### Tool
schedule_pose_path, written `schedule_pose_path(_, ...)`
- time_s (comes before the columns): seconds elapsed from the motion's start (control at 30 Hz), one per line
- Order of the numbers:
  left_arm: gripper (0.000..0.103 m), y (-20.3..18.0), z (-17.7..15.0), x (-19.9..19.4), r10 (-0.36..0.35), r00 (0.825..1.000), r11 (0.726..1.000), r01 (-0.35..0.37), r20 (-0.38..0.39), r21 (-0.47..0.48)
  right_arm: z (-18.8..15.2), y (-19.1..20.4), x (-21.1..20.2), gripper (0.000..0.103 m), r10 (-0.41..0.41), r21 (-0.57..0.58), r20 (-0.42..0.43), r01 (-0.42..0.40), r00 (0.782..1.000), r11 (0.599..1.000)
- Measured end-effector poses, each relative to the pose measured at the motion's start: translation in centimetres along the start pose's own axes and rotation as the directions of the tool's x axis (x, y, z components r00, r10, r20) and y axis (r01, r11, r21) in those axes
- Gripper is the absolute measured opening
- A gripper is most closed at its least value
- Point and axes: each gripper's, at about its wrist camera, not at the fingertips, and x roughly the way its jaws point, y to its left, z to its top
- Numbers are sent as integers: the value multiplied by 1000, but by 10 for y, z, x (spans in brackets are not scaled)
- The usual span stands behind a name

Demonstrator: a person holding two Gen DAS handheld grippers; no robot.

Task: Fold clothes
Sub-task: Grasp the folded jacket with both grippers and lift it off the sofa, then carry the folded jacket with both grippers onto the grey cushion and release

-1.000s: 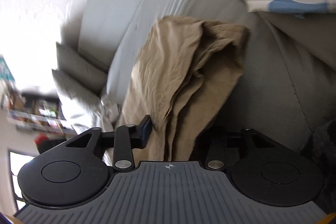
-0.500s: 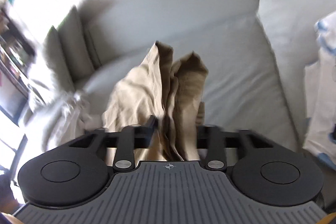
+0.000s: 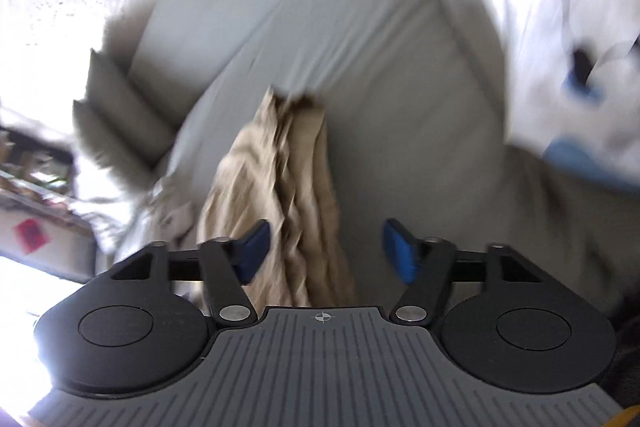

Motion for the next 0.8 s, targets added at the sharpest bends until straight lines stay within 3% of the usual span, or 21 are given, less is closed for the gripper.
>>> schedule_pose_path(0.1, 64, 3, 1, 11, -57, 998, 998, 57, -20, -12, 0, -5, 15, 54, 54, 40, -29, -53, 998, 998)
schedule_pose_path(0.2, 66, 0, 2, 18, -68, 997, 998, 68, -23, 11, 2, -11, 27, 52, 83, 69, -19, -81, 996, 994)
schedule_pose_path(0.27, 52, -9, 0, 12, -44, 999, 998, 44, 1, 45, -4, -4, 34, 30, 36, 21, -21, -35, 999, 999)
schedule_pose_path(0.33, 34, -22, -3, 1, -13, 999, 993, 9, 41, 115, -10, 8, 38, 20, -19, -35, 6, 19, 1000, 999)
schedule_pose_path(0.4, 29, -43, -8, -12, 21, 996, 976, -40, 89, 214, -20, 26, 30, 14, -64, -128, 56, 71, 996, 989)
schedule_pose_path(0.43, 29, -56, -10, -18, 31, 994, 964, -58, 109, 258, -26, 37, 22, 13, -86, -183, 89, 101, 992, 978)
schedule_pose_path(0.57, 29, -108, -4, -27, -56, 993, 941, 17, 105, 337, -39, 73, -20, 12, -103, -283, 229, 168, 968, 944)
schedule_pose_path(0.8, 30, -198, 7, -43, -209, 975, 873, 151, 76, 464, -39, 75, -155, 12, -121, -137, 448, 202, 886, 970)
